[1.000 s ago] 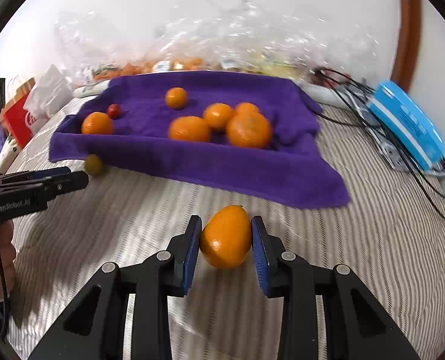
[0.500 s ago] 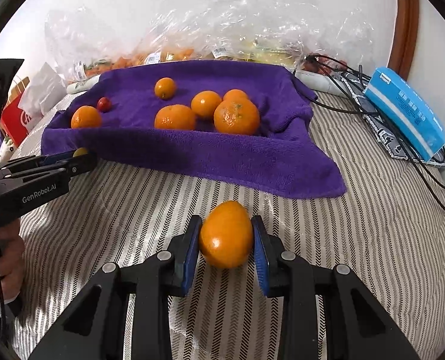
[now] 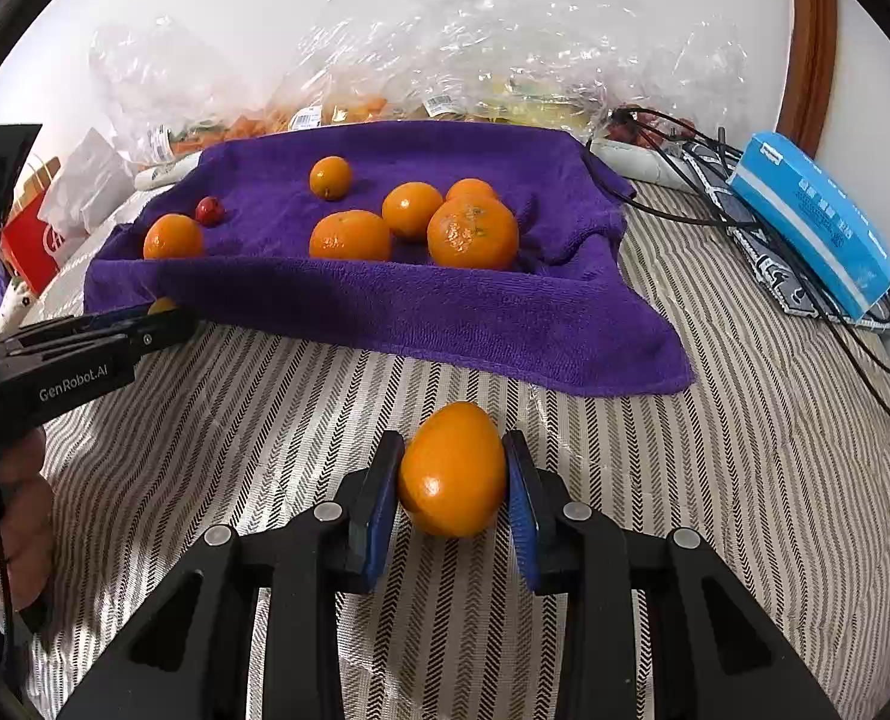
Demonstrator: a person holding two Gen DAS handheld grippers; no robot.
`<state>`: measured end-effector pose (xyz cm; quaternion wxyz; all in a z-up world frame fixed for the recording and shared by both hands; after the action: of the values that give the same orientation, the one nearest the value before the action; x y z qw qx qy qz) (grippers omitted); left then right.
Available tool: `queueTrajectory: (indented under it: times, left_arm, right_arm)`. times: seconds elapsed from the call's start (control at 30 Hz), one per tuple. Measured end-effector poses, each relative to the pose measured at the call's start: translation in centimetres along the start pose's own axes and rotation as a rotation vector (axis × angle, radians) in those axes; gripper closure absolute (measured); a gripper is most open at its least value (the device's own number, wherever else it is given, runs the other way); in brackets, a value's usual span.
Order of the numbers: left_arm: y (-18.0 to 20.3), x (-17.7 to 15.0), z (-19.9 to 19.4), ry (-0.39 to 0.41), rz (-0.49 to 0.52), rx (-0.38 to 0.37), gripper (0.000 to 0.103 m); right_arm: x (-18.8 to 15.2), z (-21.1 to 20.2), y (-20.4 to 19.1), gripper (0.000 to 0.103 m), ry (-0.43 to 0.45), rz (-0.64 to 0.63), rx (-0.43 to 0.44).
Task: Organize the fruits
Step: 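Grasp an orange with the right tool while the left tool grasps a yellow-green fruit, then carry the orange and yellow-green fruit over the purple towel with both tools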
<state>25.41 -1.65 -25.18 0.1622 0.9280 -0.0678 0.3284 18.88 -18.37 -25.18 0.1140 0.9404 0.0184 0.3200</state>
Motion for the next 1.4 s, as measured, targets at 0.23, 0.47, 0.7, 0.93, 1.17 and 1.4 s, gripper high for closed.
queueTrajectory:
  times: [0.23,0.47,0.7,0.93,1.17,1.4]
  left_arm:
    - [0.2,0.0,-0.3,0.018,-0.021,-0.066,0.078]
    - [2.3,-0.5,-0.9,0.024,0.005,-0.150,0.078]
    - [1.6,-0.6,-1.5,0.039,-0.032,-0.149,0.078]
    - [0.8,-1.0,-3.4,0.045,-0.016,-0.129,0.078]
    - [1.2,0.6,-7.6,0.094,0.018,-0.122,0.078]
    - [0.7,3.6,-10.3,0.156,0.018,-0.112,0.078]
  right_arm:
    - [0.0,0.0,-0.1,0.070,0.001,0.002,0.005]
    - [0.0,-0.2,-0.1,0.070,0.009,0.001,0.036]
    - [0.2,-0.6,0.7,0.070,0.027,0.034,0.023]
    - [-0.2,-1.6,1.0,0.070,0.002,0.063,0.041]
    - [3.2,-4.8,1.4,0.070,0.080,0.085,0.056]
    - [7.1,-6.1,1.8,0.070,0.131,0.118,0.065]
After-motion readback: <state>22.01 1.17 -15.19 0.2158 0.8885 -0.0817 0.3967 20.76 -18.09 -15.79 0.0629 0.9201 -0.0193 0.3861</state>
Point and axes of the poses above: each gripper's, at about its wrist camera, not at the fingertips, and z roughly the way its jaws point, y to its right, x to its top, the point moved 10 cm from there along z, roughly the way its jaws point, and after that the axes turned 14 degrees about -x, right-handed, at the moved point
